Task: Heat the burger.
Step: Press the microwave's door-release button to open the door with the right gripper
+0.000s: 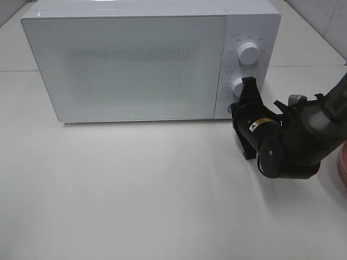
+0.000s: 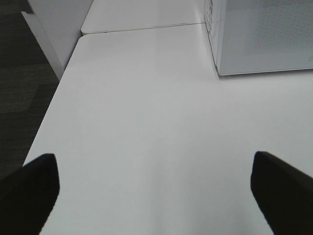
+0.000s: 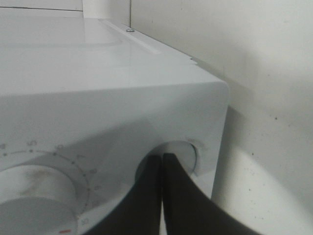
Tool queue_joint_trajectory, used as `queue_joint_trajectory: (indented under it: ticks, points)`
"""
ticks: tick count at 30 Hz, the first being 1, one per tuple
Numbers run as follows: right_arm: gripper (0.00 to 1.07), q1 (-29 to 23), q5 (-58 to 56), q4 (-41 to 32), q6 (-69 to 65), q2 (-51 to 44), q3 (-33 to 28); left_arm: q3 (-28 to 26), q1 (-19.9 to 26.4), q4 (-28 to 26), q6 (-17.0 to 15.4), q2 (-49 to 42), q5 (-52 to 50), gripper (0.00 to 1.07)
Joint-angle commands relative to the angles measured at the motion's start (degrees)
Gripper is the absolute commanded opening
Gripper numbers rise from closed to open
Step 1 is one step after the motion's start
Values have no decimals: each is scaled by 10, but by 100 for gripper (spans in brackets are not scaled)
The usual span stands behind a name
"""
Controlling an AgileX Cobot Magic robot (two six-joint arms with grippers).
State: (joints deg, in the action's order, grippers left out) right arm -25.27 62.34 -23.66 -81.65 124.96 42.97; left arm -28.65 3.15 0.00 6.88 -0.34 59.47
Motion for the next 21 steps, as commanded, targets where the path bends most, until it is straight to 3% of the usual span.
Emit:
queue_joint_trajectory:
  ticks: [1, 21]
  points:
    - [0, 6, 24, 2, 7, 3, 22, 1, -2, 0, -2, -11, -3, 100]
    - [0, 36, 41, 2, 10, 3, 49, 1, -2, 0, -2, -11, -3, 100]
